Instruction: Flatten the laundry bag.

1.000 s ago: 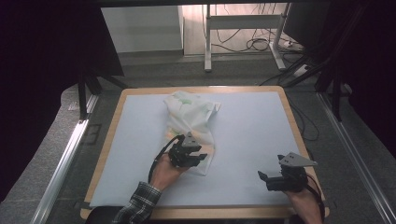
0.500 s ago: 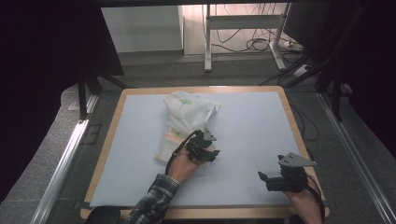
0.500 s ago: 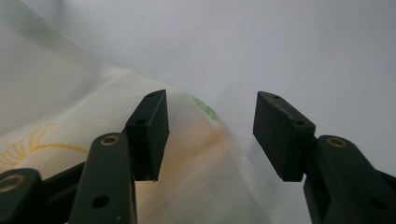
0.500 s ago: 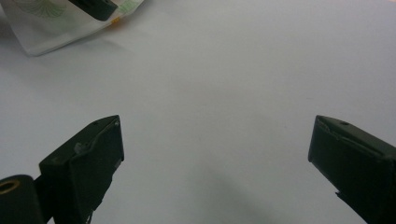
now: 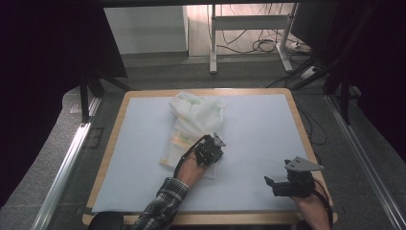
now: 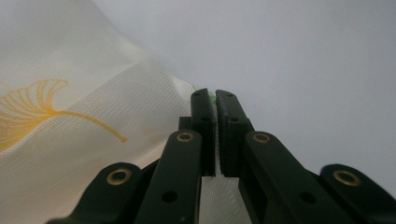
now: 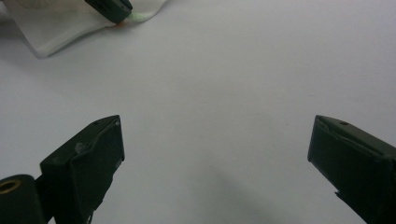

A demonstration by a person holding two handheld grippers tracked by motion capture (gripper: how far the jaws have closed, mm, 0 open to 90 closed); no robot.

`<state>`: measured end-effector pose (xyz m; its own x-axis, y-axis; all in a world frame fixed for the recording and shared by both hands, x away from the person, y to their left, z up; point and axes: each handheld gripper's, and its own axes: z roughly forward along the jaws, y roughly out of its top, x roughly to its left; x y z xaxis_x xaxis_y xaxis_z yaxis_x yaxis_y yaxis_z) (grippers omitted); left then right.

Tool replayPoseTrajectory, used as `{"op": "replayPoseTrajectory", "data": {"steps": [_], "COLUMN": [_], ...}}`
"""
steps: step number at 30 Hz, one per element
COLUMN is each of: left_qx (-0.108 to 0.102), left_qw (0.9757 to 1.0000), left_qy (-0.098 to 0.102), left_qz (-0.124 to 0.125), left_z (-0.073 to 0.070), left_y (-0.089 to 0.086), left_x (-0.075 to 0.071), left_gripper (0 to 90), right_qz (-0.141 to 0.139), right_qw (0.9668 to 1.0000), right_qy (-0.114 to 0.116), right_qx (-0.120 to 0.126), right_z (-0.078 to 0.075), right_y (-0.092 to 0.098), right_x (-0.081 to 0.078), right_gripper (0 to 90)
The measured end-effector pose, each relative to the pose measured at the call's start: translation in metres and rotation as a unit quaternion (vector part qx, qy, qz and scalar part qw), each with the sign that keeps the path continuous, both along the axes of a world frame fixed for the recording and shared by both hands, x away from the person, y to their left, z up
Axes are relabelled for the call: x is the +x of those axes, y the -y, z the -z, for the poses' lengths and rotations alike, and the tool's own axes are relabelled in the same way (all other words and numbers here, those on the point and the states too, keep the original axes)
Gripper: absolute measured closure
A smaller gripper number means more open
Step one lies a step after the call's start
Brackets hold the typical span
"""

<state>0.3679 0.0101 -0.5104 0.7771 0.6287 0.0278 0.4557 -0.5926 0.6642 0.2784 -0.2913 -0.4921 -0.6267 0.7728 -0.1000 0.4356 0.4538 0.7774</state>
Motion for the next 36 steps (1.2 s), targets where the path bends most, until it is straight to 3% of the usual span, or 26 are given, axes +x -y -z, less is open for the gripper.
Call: {"op": "replayPoseTrajectory", "data": {"steps": [2, 5, 7, 10, 13, 16, 17, 19, 21, 23, 25, 26, 27, 28, 31, 33, 36], "left_qx": [-0.025, -0.053, -0.058, -0.081, -0.085, -0.091, -0.091, -0.101, -0.106, -0.116, -0.119, -0.132, -0.132, -0.132, -0.126, -0.125, -0.111], "left_qw": [0.9997, 0.9985, 0.9982, 0.9955, 0.9945, 0.9916, 0.9916, 0.9887, 0.9875, 0.9835, 0.9828, 0.9788, 0.9788, 0.9762, 0.973, 0.9724, 0.9709], "left_qy": [-0.003, 0.012, 0.017, 0.047, 0.058, 0.082, 0.082, 0.09, 0.093, 0.103, 0.103, 0.112, 0.112, 0.121, 0.129, 0.127, 0.121], "left_qz": [0.001, -0.003, -0.003, -0.013, -0.02, -0.043, -0.043, -0.064, -0.071, -0.093, -0.097, -0.11, -0.11, -0.122, -0.144, -0.151, -0.174], "left_z": [-0.011, -0.031, -0.038, -0.065, -0.074, -0.088, -0.088, -0.094, -0.095, -0.098, -0.098, -0.098, -0.098, -0.098, -0.094, -0.091, -0.076], "left_y": [-0.006, -0.016, -0.019, -0.039, -0.049, -0.075, -0.075, -0.097, -0.104, -0.129, -0.135, -0.149, -0.149, -0.163, -0.184, -0.191, -0.211], "left_x": [0.001, -0.001, -0.002, -0.006, -0.008, -0.011, -0.011, -0.013, -0.014, -0.016, -0.016, -0.019, -0.019, -0.022, -0.026, -0.027, -0.032], "left_gripper": [87.7, 87.7, 87.7, 87.5, 87.5, 87.5, 87.5, 87.4, 87.4, 87.3, 87.2, 87.2, 87.2, 87.2, 87.1, 87.1, 87.1], "right_qz": [0.0, 0.0, 0.0, 0.0, 0.001, 0.002, 0.002, 0.001, 0.002, 0.001, 0.001, 0.001, 0.001, 0.0, -0.001, 0.0, 0.0], "right_qw": [1.0, 1.0, 1.0, 1.0, 1.0, 1.0, 1.0, 1.0, 1.0, 1.0, 1.0, 1.0, 1.0, 0.9999, 0.9999, 0.9999, 0.9999], "right_qy": [-0.001, -0.002, -0.002, -0.003, -0.004, -0.003, -0.003, -0.005, -0.005, -0.006, -0.006, -0.008, -0.008, -0.011, -0.011, -0.011, -0.013], "right_qx": [0.0, 0.0, 0.0, 0.0, 0.0, -0.002, -0.002, -0.002, -0.003, -0.004, -0.005, -0.005, -0.005, -0.005, -0.007, -0.007, -0.008], "right_z": [0.0, 0.0, 0.0, 0.0, 0.0, 0.0, 0.0, 0.001, 0.001, 0.001, 0.001, 0.001, 0.001, 0.001, 0.002, 0.002, 0.002], "right_y": [0.0, -0.001, -0.001, -0.001, -0.001, -0.001, -0.001, -0.001, -0.001, -0.001, -0.001, -0.002, -0.002, -0.002, -0.003, -0.003, -0.003], "right_x": [0.0, 0.0, 0.0, 0.0, 0.0, 0.0, 0.0, 0.0, 0.0, 0.0, 0.0, 0.0, 0.0, 0.0, 0.0, 0.0, 0.001], "right_gripper": [3.6, 3.6, 3.6, 3.6, 3.6, 3.6, 3.6, 3.6, 3.6, 3.6, 3.6, 3.6, 3.6, 3.6, 3.6, 3.5, 3.6]}}
